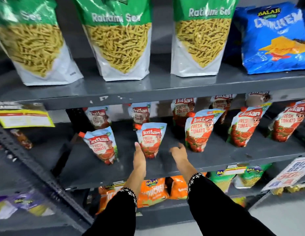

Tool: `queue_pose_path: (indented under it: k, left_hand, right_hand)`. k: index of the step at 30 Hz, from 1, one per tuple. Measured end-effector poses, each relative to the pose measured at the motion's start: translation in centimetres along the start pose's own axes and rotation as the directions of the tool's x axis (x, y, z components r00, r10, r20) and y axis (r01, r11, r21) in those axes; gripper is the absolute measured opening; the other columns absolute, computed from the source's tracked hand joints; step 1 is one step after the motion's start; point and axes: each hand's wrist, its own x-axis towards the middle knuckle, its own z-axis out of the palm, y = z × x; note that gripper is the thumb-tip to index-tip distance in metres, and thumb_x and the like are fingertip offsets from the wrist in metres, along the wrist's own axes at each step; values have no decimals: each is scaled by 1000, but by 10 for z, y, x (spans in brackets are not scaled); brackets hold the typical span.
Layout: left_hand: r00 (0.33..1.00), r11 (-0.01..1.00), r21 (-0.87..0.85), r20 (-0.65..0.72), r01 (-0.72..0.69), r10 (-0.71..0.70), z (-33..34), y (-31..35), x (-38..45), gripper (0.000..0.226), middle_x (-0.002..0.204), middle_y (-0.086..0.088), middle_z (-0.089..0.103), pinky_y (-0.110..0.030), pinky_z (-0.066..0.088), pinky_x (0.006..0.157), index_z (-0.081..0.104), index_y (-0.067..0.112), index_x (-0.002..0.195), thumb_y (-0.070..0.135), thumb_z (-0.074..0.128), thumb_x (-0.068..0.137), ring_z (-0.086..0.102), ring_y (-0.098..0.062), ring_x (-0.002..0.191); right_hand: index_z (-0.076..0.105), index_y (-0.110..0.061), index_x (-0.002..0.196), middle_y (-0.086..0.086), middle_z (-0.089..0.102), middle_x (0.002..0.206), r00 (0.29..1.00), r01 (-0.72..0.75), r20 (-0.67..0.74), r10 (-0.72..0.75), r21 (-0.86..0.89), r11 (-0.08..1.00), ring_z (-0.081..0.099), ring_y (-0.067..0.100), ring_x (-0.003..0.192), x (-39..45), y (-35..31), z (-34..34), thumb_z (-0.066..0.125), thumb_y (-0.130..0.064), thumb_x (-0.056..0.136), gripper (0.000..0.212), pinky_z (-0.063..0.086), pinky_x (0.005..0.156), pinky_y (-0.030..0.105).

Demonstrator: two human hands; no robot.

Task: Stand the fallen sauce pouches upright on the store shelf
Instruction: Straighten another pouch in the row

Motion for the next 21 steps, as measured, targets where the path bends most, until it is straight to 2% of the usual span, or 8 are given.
queue_pose_path:
  k: [2, 6, 9, 11, 12, 14, 17, 21]
  left_hand:
    - [1000, 1000, -12, 15, -2, 2, -12, 20, -9, 83, 154, -9, 34, -42, 28, 117, 35, 16, 146, 71, 24, 85, 35, -28, 140]
    - [995, 997, -62, 93, 42, -36, -21, 38, -5, 81, 159, -12, 18, -43, 22, 120, 25, 18, 150, 69, 22, 87, 23, -31, 145]
    - [987, 995, -75, 151, 64, -52, -18, 41, -2, 76, 160, -4, 17, -40, 19, 121, 17, 21, 151, 66, 16, 90, 22, -26, 146]
    - [980, 995, -69, 194, 66, -51, -16, 40, 0, 73, 159, -3, 22, -40, 18, 119, 20, 20, 151, 62, 13, 92, 25, -25, 145]
    - [975, 996, -62, 217, 65, -50, -15, 40, 0, 72, 158, -3, 25, -39, 18, 118, 23, 20, 150, 61, 11, 93, 26, -25, 145]
    - [967, 996, -59, 249, 65, -48, -14, 40, -2, 70, 155, -5, 32, -39, 21, 117, 29, 20, 148, 59, 8, 94, 31, -25, 143]
    - [969, 994, -87, 245, 63, -40, -14, 43, -3, 70, 150, -10, 41, -38, 27, 114, 38, 16, 144, 57, 10, 95, 39, -27, 138]
    - [976, 993, -108, 217, 46, -21, -20, 45, -2, 68, 148, -12, 43, -37, 30, 113, 40, 13, 142, 55, 13, 96, 41, -28, 137]
  right_hand:
    - [26, -9, 149, 13, 53, 114, 997, -16, 80, 14, 18, 1000, 53, 19, 70, -5, -3, 16, 46, 2, 89, 64, 38, 58, 26]
    - [24, -10, 150, 13, 46, 144, 988, -36, 152, 29, 44, 998, 48, 21, 98, -4, -9, 40, 39, 14, 87, 69, 39, 57, 23]
    - [44, -8, 139, 18, 61, 128, 979, 12, 202, -11, -5, 1000, 56, 22, 88, -2, -10, 51, 35, 22, 78, 68, 39, 53, 23]
    - [51, -11, 131, 16, 65, 108, 980, 7, 198, -2, -25, 1000, 54, 18, 70, 0, -10, 54, 34, 23, 74, 69, 38, 51, 24]
    - [51, -11, 131, 14, 64, 102, 981, 5, 194, 1, -31, 1000, 53, 19, 69, 3, -9, 54, 33, 22, 73, 69, 37, 51, 25]
    - [48, -14, 132, 12, 64, 106, 978, -8, 208, 11, -12, 1000, 58, 26, 86, 5, -8, 55, 32, 22, 71, 73, 40, 54, 25]
    - [35, -17, 144, 15, 59, 131, 971, -43, 237, 36, 25, 999, 54, 32, 122, 6, -7, 55, 31, 23, 71, 82, 48, 69, 29]
    - [32, -16, 145, 16, 57, 134, 970, -50, 238, 45, 14, 999, 51, 33, 126, 6, -7, 62, 34, 22, 71, 83, 51, 87, 40]
